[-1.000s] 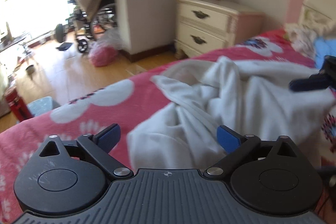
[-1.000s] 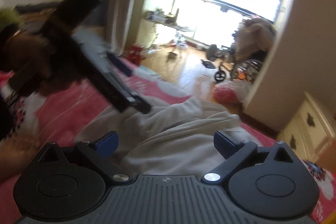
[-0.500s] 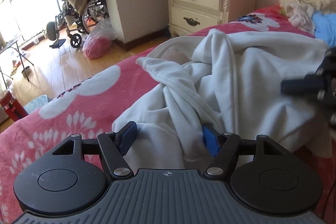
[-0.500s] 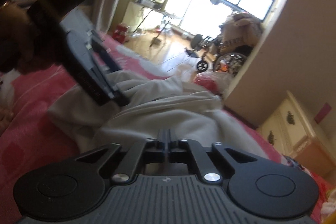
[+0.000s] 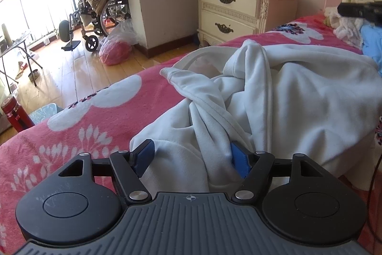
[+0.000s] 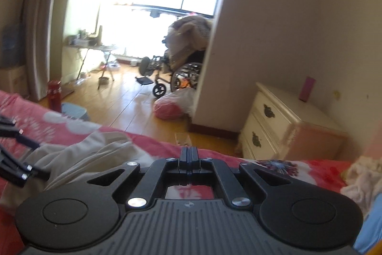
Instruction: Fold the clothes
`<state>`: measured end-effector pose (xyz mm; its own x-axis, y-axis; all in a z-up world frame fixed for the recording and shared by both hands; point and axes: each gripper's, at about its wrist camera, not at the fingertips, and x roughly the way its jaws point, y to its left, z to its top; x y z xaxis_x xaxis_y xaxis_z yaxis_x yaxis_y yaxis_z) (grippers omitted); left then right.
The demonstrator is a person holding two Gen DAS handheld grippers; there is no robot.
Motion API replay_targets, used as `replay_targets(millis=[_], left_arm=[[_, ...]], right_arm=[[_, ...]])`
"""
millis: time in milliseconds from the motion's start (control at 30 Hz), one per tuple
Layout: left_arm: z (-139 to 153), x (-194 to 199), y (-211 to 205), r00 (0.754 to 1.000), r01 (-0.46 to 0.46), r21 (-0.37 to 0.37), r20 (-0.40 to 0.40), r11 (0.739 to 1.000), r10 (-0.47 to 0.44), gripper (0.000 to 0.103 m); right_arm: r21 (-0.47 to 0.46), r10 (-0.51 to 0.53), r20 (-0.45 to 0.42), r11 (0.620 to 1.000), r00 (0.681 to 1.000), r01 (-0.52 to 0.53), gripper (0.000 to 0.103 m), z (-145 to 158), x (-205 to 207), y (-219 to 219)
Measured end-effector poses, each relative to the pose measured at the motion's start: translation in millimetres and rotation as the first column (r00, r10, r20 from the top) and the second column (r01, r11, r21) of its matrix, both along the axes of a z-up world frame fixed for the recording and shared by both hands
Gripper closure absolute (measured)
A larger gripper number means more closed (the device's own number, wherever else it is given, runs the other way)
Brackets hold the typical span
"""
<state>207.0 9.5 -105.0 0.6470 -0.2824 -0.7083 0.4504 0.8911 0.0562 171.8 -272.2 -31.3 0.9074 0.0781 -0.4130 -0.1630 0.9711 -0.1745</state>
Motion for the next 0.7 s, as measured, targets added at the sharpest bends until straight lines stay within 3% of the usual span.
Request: replay_targets(millis=[133, 233, 267, 300, 367, 400, 533, 633, 700], left_arm=[[-3.0, 1.8, 0.8, 1.000, -0.005, 0.003, -0.005, 1.000, 0.005, 0.030], [-3.7, 3.6, 0.9, 1.000, -0.010, 0.003, -0.009, 1.000, 0.010, 0.028], [-3.8, 4.3, 0.9, 1.000, -0.012, 0.003, -0.010, 1.000, 0.012, 0.028], [-4.1, 4.6, 0.6, 1.000, -0.013, 0.005, -0.011, 1.000, 0.013, 0.028], [-4.5, 5.0, -0.3, 1.000, -0.015, 0.013, -0.015, 1.000, 0.015, 0.028], [-4.7, 4.9, -1.0, 1.000, -0.015, 0.019, -0.017, 1.000, 0.016, 0.028], [-7.1, 4.9, -2.6, 0.999, -0.043, 0.052, -0.011, 0.998, 0.044, 0.028], [-10.3, 6.9, -0.4, 0.997, -0.065, 0.051, -0.024, 0.997, 0.067, 0.028], [-12.1, 8.3, 1.8, 0.997, -0.070, 0.049, -0.032, 0.996, 0.071, 0.028]], right_arm=[[0.030, 0.000, -0.031, 1.000, 1.000, 0.001, 0.103, -5.1, 1.7, 0.5], [0.077, 0.118, -0.064, 0.991, 0.991, -0.113, 0.101, -13.0, -10.8, 20.3], [0.079, 0.172, -0.068, 0.983, 0.983, -0.166, 0.096, -16.1, -17.0, 29.8], [0.065, 0.225, -0.068, 0.973, 0.972, -0.221, 0.089, -19.9, -24.2, 41.0], [0.025, 0.324, -0.089, 0.946, 0.942, -0.323, 0.043, -30.2, -37.6, 64.3], [0.005, 0.370, -0.104, 0.928, 0.923, -0.372, 0.040, -35.8, -44.1, 76.1], [-0.083, 0.464, -0.196, 0.870, 0.864, -0.486, 0.041, -64.2, -60.1, 117.4], [-0.225, 0.436, -0.261, 0.840, 0.861, -0.493, 0.043, -91.2, -60.5, 138.6], [-0.282, 0.405, -0.271, 0.834, 0.873, -0.474, 0.061, -101.7, -56.7, 142.7]])
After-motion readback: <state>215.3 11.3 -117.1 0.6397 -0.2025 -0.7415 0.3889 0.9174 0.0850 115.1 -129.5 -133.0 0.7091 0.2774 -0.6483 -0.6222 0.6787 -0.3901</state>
